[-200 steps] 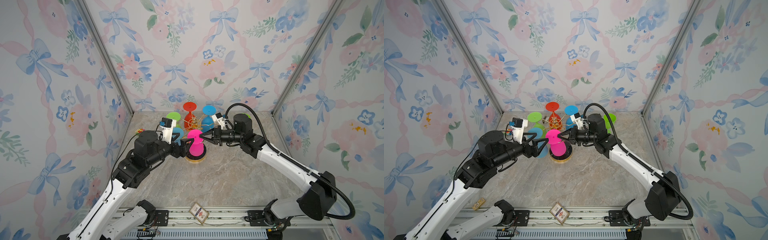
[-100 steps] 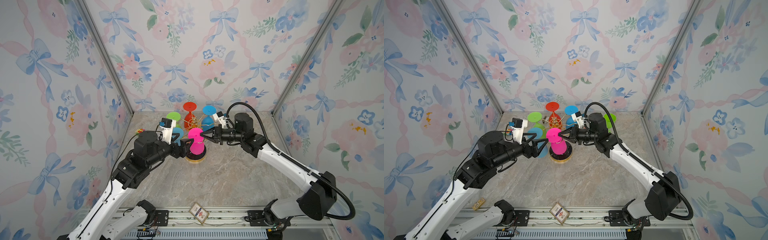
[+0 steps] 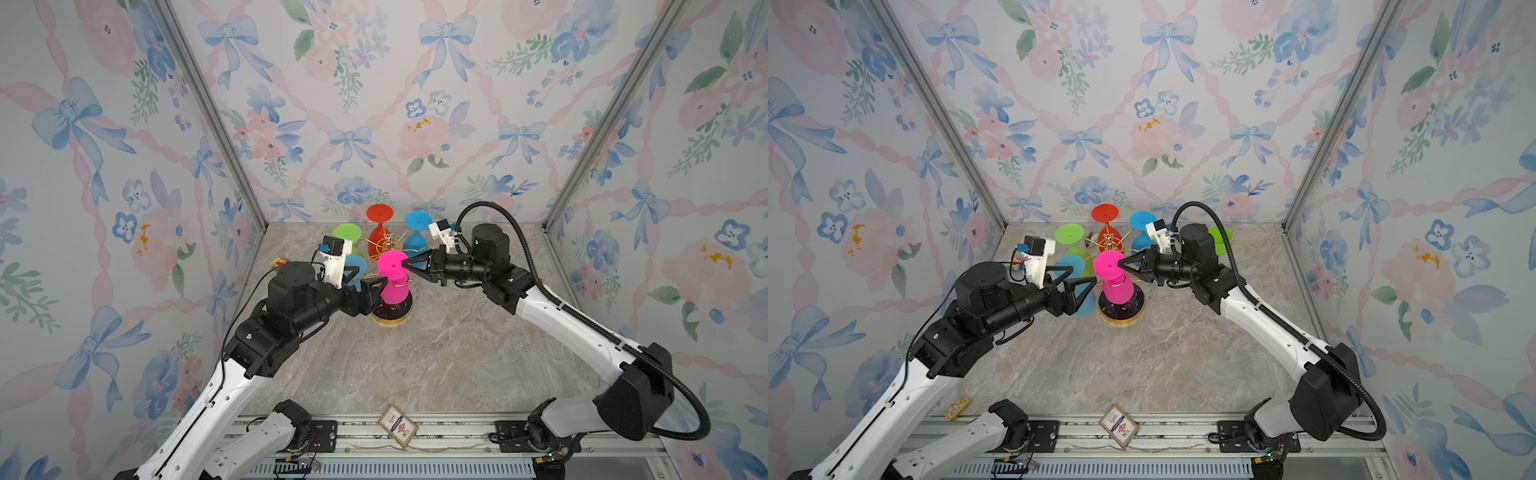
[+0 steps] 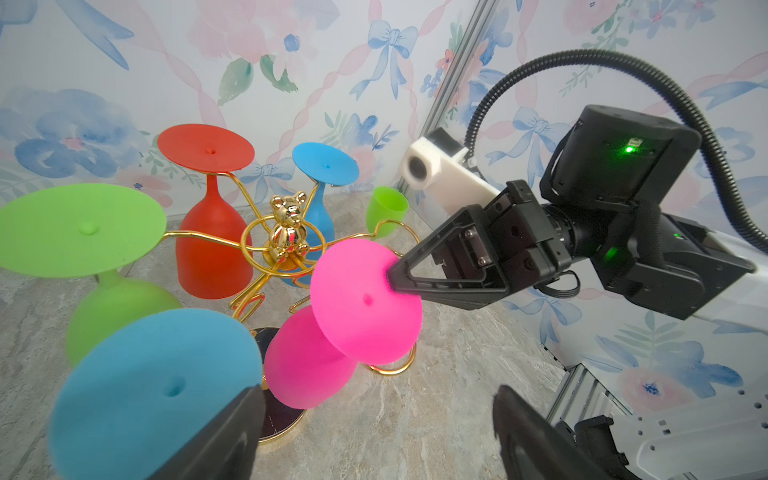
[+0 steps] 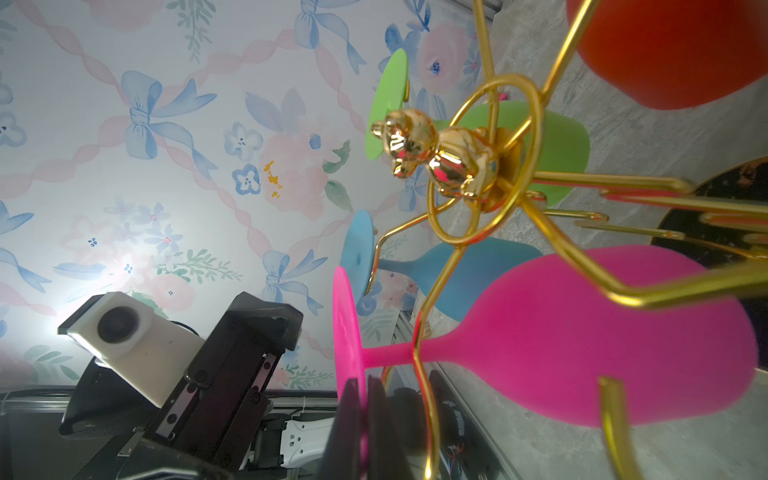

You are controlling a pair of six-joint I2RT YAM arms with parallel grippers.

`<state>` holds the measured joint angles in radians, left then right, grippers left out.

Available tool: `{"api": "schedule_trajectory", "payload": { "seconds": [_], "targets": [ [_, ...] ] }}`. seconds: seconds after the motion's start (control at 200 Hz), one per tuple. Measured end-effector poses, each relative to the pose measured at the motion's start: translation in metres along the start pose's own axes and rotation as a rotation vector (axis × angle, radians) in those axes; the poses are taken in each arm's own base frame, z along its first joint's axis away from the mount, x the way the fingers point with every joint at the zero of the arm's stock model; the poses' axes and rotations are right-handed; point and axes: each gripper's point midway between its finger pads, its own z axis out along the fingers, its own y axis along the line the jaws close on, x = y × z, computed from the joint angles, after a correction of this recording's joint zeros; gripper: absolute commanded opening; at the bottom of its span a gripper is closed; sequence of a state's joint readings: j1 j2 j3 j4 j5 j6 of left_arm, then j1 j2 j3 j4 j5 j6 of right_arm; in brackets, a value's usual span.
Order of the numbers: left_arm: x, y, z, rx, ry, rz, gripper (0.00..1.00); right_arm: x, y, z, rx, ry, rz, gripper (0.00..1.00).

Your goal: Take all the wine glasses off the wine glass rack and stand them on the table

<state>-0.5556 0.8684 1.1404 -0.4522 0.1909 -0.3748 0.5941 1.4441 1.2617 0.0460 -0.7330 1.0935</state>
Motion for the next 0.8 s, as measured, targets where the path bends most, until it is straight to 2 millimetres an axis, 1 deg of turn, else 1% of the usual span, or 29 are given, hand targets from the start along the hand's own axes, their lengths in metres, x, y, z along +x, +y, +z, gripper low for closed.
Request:
{"api": "schedule_trajectory", "payload": {
  "seconds": [0.205, 0.53, 0.655, 0.8],
  "targets": [
    [0.0, 0.0, 0.0, 0.0, 0.0, 0.0, 0.88, -0.003, 0.002, 0.002, -0.003, -0.006, -0.006, 0.0],
    [0.0, 0.0, 0.0, 0.0, 0.0, 0.0, 0.88, -0.009, -0.003, 0.01, 0.002, -0.004, -0.001, 0.0],
    [0.0, 0.0, 0.0, 0.0, 0.0, 0.0, 0.88, -0.01, 0.002, 0.011, -0.007, -0.002, -0.011, 0.0],
    [0.0, 0.0, 0.0, 0.0, 0.0, 0.0, 0.88, -0.005, 0.012, 0.014, -0.015, 0.014, -0.038, 0.0]
  ]
}}
